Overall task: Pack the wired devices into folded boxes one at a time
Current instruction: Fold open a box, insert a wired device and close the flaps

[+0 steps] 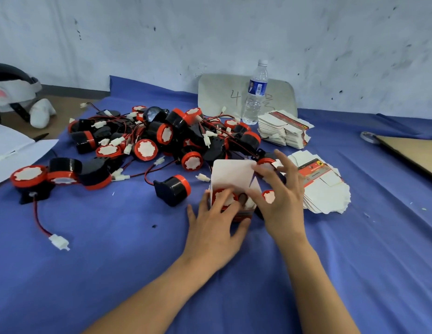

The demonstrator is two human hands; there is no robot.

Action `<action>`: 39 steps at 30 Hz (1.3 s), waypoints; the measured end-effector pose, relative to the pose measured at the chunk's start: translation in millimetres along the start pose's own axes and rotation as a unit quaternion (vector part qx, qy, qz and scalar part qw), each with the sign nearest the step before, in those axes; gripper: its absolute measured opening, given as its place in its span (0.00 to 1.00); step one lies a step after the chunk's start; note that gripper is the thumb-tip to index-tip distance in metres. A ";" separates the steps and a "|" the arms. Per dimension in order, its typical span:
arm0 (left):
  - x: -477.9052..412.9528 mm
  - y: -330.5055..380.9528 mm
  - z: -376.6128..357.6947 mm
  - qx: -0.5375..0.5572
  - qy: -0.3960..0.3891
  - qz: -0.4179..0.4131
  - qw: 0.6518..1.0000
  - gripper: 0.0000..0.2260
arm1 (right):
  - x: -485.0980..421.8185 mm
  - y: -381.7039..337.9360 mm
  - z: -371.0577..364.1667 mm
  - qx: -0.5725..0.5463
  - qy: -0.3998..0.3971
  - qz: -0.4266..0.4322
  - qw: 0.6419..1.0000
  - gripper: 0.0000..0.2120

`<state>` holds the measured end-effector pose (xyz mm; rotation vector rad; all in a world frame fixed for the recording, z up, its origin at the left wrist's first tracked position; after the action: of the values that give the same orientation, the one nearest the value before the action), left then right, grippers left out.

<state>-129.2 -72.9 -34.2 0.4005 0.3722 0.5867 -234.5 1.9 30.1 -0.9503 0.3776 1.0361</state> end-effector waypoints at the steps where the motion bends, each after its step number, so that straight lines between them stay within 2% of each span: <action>1: 0.3 -0.1 0.1 0.002 0.002 0.002 1.000 0.17 | 0.0 4.9 0.1 0.003 0.007 -0.027 1.000 0.20; 3: 0.1 0.0 -0.8 0.005 0.000 0.004 1.000 0.17 | 1.4 11.3 -0.4 0.035 0.018 -0.081 0.996 0.26; 5: -0.1 2.3 0.8 0.014 0.008 -0.005 1.000 0.17 | 2.5 10.3 -2.9 0.077 0.025 -0.099 0.992 0.29; 8: 0.8 6.9 9.1 0.065 0.035 -0.031 0.997 0.14 | 2.3 7.1 -14.8 0.085 -0.016 -0.112 0.990 0.29; 12: 1.0 3.6 5.1 0.013 0.010 -0.023 1.000 0.17 | 3.5 14.2 -23.7 0.095 -0.060 -0.141 0.984 0.27; 14: 0.8 2.5 2.8 -0.015 -0.002 -0.016 1.000 0.18 | 2.1 15.2 -27.2 0.044 -0.093 -0.144 0.984 0.21; 17: 0.0 -0.1 3.7 -0.030 -0.007 0.001 1.000 0.19 | 0.7 9.2 -30.4 -0.121 -0.117 -0.142 0.975 0.11; 20: -0.2 -1.5 3.2 -0.056 -0.013 0.012 0.998 0.20 | -3.7 12.5 -22.0 -0.163 -0.102 -0.139 0.971 0.11; 24: -0.9 -1.4 8.1 -0.069 0.006 0.009 0.998 0.20 | -5.9 9.0 -21.5 -0.187 -0.162 -0.129 0.960 0.11; 28: -2.0 -4.4 12.2 -0.076 0.026 0.019 0.997 0.16 | -2.2 4.9 -23.2 -0.217 -0.178 -0.139 0.950 0.14; 31: -2.3 -2.7 16.0 -0.040 0.053 -0.009 0.998 0.14 | -0.4 4.8 -26.0 -0.199 -0.198 -0.143 0.949 0.17; 35: -2.8 -2.8 19.6 0.036 0.084 -0.047 0.995 0.11 | -0.9 6.1 -27.4 -0.246 -0.212 -0.155 0.933 0.25; 39: -2.4 0.7 19.4 0.121 0.062 -0.075 0.988 0.11 | 3.7 8.5 -33.0 -0.220 -0.253 -0.166 0.927 0.23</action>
<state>-122.8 -78.8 -16.7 0.5653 0.5905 0.4210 -234.9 -21.3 4.9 -1.0531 -0.4531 1.0230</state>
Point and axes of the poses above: each hand's wrist, its own x-axis away from the middle knuckle, its own z-axis out of the back of the hand, y = z × x, the point moved 7 cm from there along -x, towards the middle knuckle, and after that the axes turned 2 degrees about -y, right-handed, at the moved point
